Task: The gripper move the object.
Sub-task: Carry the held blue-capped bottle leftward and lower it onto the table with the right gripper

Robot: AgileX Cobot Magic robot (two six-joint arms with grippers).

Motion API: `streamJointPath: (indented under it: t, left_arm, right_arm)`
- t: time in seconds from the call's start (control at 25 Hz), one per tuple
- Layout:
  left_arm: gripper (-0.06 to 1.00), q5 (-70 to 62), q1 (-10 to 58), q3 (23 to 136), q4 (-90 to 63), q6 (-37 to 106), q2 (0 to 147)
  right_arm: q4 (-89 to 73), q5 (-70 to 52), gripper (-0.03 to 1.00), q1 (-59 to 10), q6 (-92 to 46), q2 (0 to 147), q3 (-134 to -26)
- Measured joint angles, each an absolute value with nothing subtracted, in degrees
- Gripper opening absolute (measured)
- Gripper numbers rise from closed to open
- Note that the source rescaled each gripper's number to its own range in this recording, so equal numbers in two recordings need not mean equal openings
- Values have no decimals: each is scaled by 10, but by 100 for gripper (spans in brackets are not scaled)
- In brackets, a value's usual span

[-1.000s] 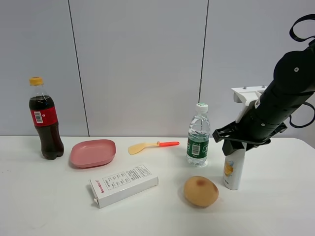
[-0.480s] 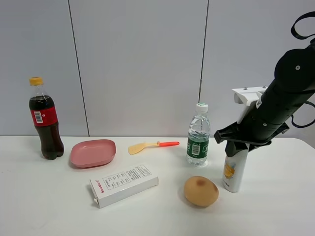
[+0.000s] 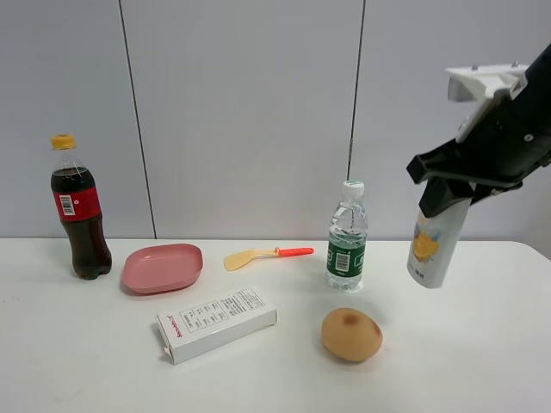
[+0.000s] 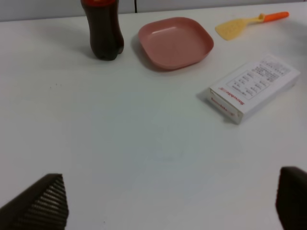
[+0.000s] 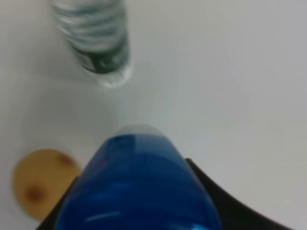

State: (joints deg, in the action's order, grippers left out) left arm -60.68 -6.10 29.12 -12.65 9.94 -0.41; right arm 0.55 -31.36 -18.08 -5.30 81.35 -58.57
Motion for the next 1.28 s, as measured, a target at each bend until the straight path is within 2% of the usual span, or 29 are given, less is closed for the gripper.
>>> streamJointPath:
  t: [0.16,0.32,0.64,0.96,1.28]
  left_arm:
    - [100,-607,-61,291,-126,99,-4]
    - [100,-607,-61,291,-126,99,-4]
    - [100,-607,-61,291,-126,99,-4]
    - [100,-607,-61,291,-126,99,-4]
    - [100,-607,-61,291,-126,99,-4]
  right_arm:
    - [-35,-354,0,-245,-116,777,-635]
    - [-49,-388,0,-336,-147,795,-733]
    - [-52,-464,0,-477,-180,952,-958]
    - [-59,-524,0,-533,-214,1159,-1159]
    - [-89,-517,0,-554,-244,1272,-1199]
